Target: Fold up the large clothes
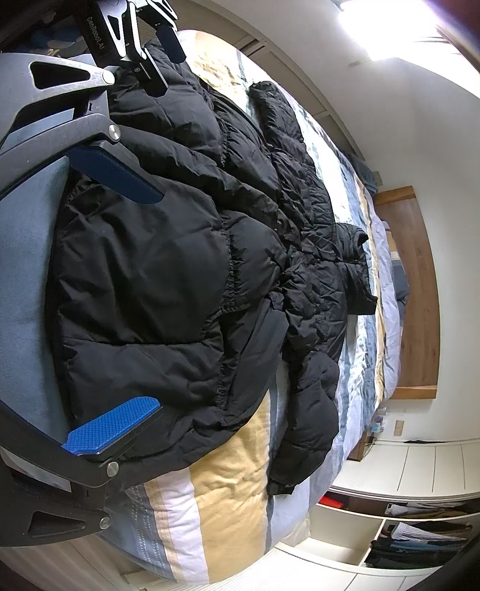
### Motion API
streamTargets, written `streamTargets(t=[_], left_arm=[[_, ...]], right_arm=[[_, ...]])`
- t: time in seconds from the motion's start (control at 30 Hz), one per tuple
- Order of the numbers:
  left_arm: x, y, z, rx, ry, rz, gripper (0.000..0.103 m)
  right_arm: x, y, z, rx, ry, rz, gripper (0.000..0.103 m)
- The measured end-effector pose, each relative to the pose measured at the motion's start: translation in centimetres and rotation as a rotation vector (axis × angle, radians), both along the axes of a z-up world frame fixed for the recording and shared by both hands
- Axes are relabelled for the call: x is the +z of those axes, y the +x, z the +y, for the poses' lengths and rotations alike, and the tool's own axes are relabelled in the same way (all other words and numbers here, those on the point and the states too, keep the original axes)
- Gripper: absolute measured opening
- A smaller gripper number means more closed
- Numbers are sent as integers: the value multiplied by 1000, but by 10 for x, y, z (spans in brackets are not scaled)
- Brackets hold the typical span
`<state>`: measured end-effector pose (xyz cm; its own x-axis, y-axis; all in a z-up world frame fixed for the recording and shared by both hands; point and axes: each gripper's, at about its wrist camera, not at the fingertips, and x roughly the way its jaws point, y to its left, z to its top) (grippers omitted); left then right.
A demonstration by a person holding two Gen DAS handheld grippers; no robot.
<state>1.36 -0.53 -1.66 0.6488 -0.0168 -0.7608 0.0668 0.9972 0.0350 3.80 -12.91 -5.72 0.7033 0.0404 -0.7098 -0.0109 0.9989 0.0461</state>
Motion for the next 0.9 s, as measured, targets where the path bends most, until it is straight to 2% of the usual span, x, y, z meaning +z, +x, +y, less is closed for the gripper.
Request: streamTargets(t=[0.9], left_arm=[[-9,5,-3,-8,-8,26,82]], right_arm=[[-9,8,2,6,-9,21,103]])
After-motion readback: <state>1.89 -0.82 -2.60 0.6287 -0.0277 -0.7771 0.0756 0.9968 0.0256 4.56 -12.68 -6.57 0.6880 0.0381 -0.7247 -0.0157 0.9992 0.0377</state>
